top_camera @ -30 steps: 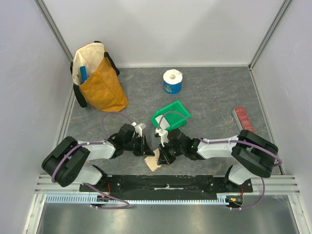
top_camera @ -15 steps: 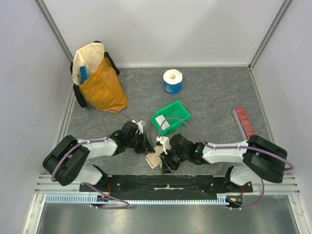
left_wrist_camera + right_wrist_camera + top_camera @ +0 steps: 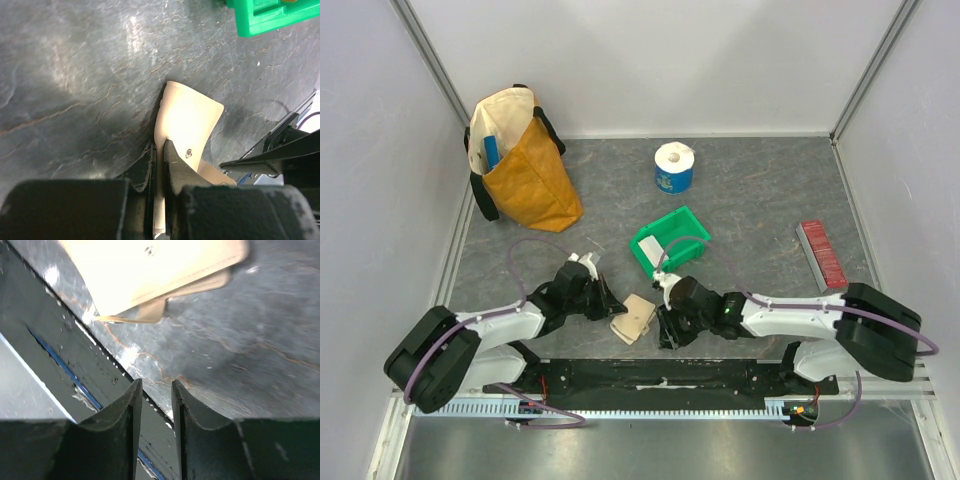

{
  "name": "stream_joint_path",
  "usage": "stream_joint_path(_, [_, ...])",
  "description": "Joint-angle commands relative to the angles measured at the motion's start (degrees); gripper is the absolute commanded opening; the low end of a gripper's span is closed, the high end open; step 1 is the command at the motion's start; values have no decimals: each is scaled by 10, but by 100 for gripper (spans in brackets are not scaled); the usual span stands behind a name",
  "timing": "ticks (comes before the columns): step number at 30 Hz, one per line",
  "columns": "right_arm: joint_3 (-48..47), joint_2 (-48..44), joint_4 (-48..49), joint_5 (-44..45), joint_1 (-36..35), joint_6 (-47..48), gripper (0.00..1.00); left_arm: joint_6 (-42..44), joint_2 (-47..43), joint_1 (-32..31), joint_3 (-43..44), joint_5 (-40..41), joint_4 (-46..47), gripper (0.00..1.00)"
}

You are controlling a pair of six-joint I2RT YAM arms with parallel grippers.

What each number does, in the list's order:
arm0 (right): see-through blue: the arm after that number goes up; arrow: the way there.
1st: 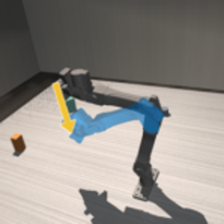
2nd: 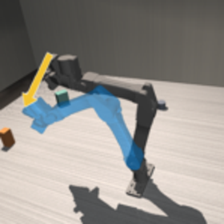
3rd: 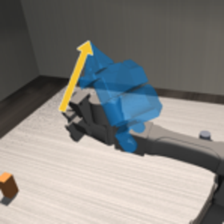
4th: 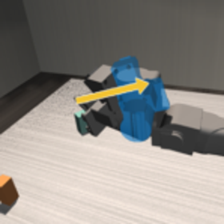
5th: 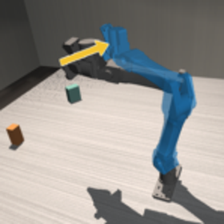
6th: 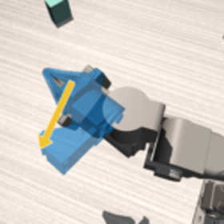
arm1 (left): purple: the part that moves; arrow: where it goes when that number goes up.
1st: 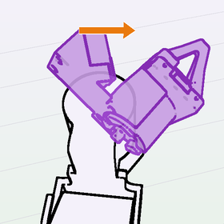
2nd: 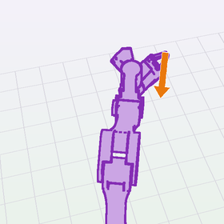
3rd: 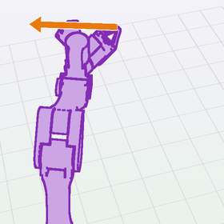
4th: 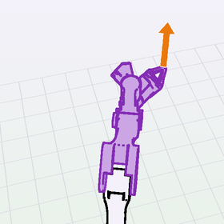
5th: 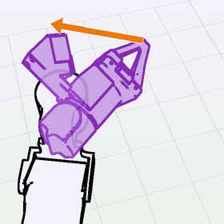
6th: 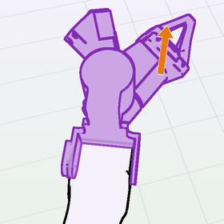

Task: Put the credit cards into the card holder
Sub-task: Open the card holder at the center of the board.

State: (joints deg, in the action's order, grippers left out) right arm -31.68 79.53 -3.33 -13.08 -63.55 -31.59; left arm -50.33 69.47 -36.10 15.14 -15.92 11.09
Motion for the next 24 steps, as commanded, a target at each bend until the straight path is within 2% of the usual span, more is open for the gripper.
stream_joint_path(1, [-30, -83, -20, 146, 1, -88, 32, -60, -41, -13, -41, 57, -64, 2])
stream_joint_path(3, [-59, -91, -4, 162, 1, -111, 31, -93, -72, -26, -48, 75, -79, 2])
stream_joint_path(7, [-123, -32, 44, 156, -5, -138, 26, -157, -126, -62, -49, 130, -130, 2])
stream_joint_path(12, [-208, 77, -10, 164, -14, -132, 20, -217, -159, -90, -44, 190, -172, 2])
stream_joint_path(18, [-177, 97, -32, 155, -36, -145, 17, -255, -185, -99, -56, 218, -186, 2])
stream_joint_path(24, [-121, 77, -33, 146, -47, -160, 16, -258, -201, -97, -59, 231, -201, 2])
